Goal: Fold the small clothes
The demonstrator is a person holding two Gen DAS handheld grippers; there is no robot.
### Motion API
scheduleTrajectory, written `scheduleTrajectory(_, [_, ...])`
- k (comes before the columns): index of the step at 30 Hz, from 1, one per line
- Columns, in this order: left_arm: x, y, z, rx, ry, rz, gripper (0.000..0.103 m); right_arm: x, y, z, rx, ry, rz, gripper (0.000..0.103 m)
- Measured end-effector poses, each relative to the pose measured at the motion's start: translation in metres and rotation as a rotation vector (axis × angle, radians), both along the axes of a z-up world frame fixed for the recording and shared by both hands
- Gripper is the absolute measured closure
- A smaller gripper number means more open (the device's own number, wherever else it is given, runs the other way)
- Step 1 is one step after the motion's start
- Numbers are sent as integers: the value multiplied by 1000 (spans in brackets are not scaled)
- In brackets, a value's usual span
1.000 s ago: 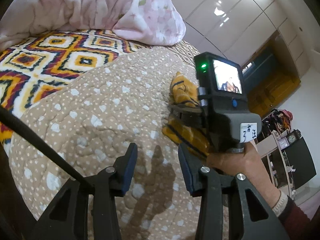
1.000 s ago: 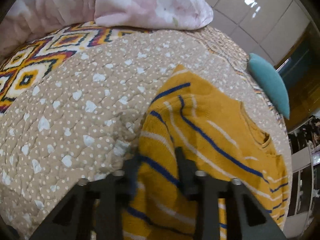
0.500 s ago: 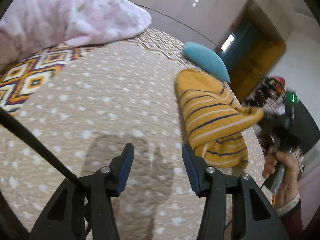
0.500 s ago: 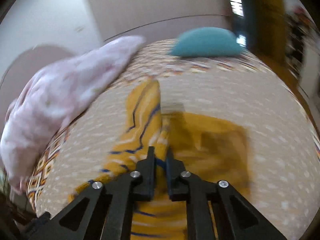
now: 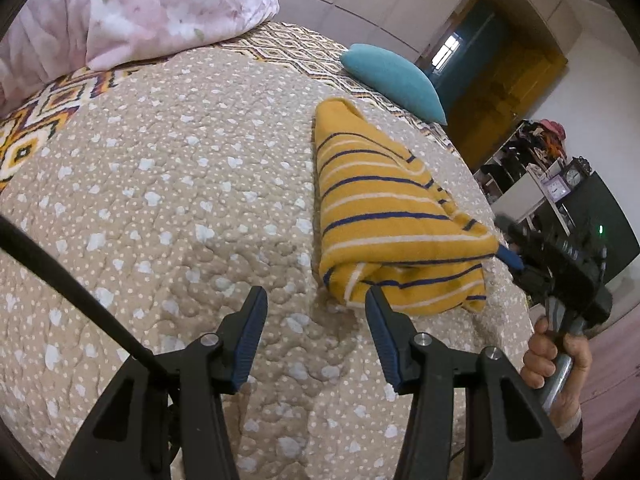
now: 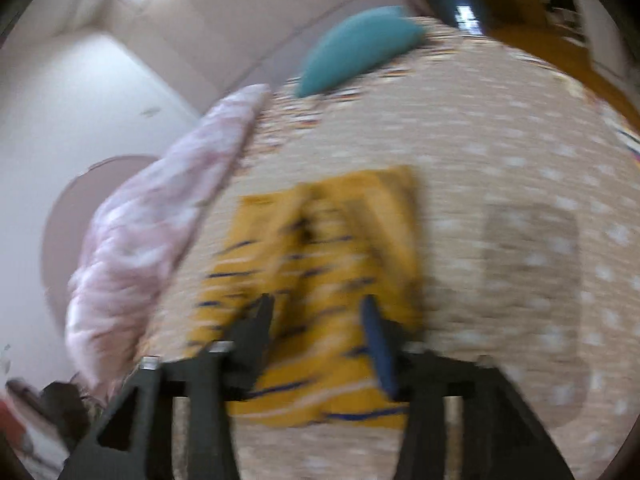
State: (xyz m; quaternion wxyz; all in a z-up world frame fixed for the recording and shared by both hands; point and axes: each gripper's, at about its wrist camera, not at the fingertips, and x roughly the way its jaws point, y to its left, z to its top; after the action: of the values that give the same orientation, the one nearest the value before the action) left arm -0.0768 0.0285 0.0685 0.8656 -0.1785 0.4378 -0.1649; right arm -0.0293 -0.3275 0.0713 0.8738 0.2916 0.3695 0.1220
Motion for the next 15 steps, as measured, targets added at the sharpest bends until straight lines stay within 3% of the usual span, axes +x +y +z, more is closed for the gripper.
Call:
scheduleTrajectory(2, [-3, 2, 2, 8, -8, -2, 53, 8, 22, 2, -10, -1, 31, 37])
scheduleTrajectory(6, [-9, 12, 6, 6, -19, 17, 50, 44, 61, -18, -101, 107, 23, 35])
scheduleTrajectory(8, [-10, 18, 8, 7, -19, 32, 49, 47, 71, -25, -93, 97, 36, 60])
scheduleTrajectory(9, [-9, 20, 8, 8, -18, 37, 49, 52, 80, -25, -92, 83, 71, 81])
scheduleTrajectory(12, [-5, 20, 14, 16, -27, 38, 49, 60, 86, -15, -104, 44, 111, 84])
scheduleTrajectory(15, [-1, 8, 21, 39, -53, 17, 47, 35, 60, 8, -133, -34, 63, 85])
